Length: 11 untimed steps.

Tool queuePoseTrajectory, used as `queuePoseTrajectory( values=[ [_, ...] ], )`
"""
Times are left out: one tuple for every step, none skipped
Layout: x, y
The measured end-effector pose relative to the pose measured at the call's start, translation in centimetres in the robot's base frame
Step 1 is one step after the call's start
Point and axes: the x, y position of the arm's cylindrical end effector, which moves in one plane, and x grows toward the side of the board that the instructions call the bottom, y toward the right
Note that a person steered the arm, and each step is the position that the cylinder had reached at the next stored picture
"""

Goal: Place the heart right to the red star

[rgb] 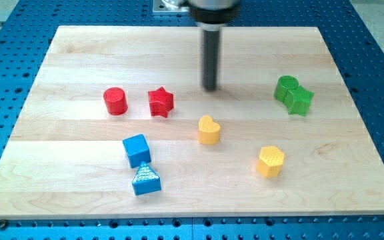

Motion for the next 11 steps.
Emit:
queuePoseTrajectory(
  values=[
    [5.1, 1.6],
    [10.5, 1.6],
    [14.9, 1.5],
    [15.2, -1.5],
    [12.9, -2.3],
    [10.2, -5.1],
    [11.1, -4.2],
    [13.6, -5.0],
    [12.1, -8.5],
    [9.3, -9.1],
    [9.7, -9.1]
  ],
)
